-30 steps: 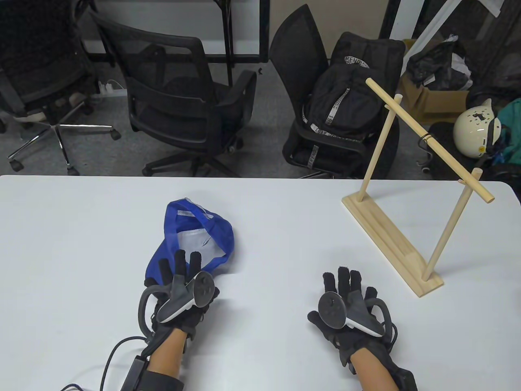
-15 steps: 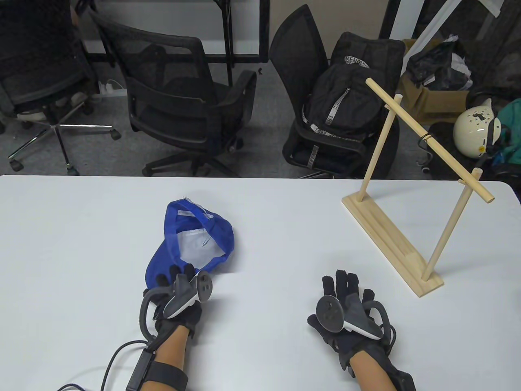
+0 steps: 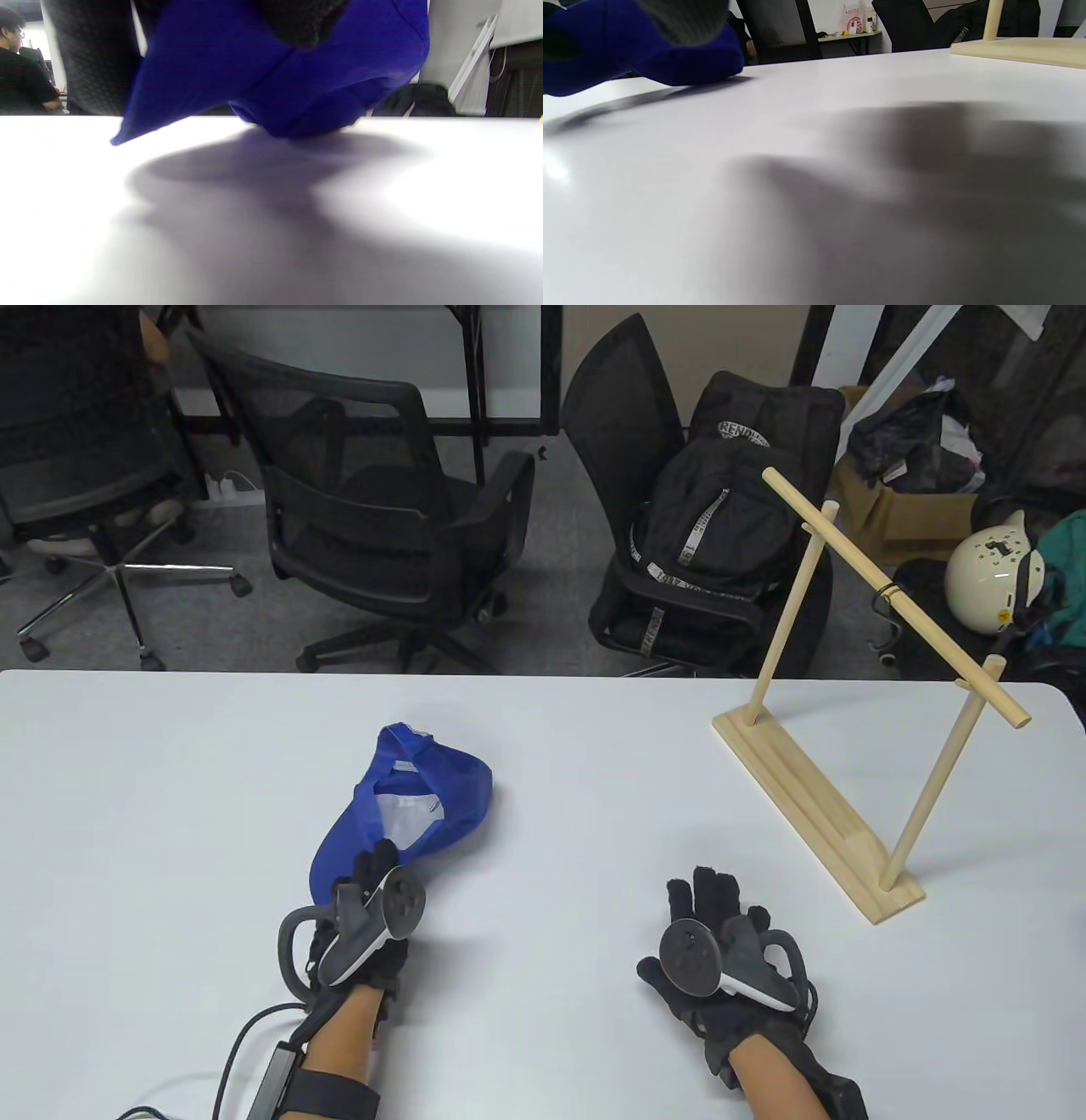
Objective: Hang the baseball cap on the s-hook
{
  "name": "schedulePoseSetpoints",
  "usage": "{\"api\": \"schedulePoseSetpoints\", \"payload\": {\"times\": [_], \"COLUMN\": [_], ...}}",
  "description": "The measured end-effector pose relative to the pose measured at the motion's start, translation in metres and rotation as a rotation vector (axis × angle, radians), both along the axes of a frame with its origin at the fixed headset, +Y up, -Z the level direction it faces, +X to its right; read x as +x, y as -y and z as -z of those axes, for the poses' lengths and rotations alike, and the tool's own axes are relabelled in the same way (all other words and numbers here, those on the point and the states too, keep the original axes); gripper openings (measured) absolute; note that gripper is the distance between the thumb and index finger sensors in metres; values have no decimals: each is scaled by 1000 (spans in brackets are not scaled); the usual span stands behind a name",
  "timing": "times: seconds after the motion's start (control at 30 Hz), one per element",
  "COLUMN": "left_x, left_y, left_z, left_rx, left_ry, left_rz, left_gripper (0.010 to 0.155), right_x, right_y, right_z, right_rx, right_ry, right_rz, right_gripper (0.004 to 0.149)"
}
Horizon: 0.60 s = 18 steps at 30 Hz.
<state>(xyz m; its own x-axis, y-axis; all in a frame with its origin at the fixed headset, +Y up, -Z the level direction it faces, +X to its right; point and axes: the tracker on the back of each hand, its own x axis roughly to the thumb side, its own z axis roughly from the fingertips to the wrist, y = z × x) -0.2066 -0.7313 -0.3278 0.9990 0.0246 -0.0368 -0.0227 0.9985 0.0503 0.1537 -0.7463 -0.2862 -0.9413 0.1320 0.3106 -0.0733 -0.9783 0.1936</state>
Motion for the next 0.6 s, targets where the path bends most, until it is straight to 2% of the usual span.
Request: {"api": "schedulePoseSetpoints", "payload": {"times": [0.37, 0.6], "left_x": [-8, -8], "left_y": [-47, -57], "left_z": [-41, -64], "left_rx": [231, 310], "left_ry": [133, 250], "left_rz": [-334, -645], "left_gripper": [57, 56], "right_x": [-16, -27], "right_y": [-5, -11], "right_z": [1, -1], "right_rx": [127, 187], "right_ry": [-108, -172], "right_rz": [87, 228], "right_gripper": [90, 86]}}
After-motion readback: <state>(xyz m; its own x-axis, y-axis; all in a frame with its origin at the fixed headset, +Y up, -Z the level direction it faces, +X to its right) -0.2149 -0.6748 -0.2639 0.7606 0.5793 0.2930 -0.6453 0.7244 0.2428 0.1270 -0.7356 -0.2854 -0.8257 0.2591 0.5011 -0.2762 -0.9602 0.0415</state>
